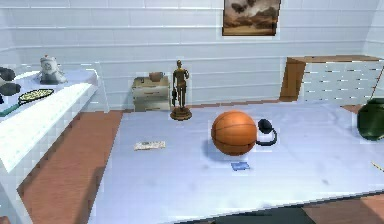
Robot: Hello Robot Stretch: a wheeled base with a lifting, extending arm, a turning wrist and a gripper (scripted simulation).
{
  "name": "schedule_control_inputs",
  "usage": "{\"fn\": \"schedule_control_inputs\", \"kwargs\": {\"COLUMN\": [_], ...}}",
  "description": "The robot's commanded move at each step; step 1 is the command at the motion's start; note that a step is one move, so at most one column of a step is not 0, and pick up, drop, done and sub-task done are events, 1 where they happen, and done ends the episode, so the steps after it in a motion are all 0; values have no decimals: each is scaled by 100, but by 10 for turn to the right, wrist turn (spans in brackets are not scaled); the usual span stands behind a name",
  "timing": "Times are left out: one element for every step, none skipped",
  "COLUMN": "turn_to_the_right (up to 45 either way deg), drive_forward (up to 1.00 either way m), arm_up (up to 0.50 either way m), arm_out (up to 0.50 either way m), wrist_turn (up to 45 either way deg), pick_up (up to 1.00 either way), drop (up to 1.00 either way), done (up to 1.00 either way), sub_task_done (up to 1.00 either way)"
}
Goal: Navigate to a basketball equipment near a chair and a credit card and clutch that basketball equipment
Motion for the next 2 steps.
{"fn": "schedule_control_inputs", "kwargs": {"turn_to_the_right": [60,0], "drive_forward": [0,10], "arm_up": [0,0], "arm_out": [0,0], "wrist_turn": [0,0], "pick_up": [0,0], "drop": [0,0], "done": [0,0], "sub_task_done": [0,0]}}
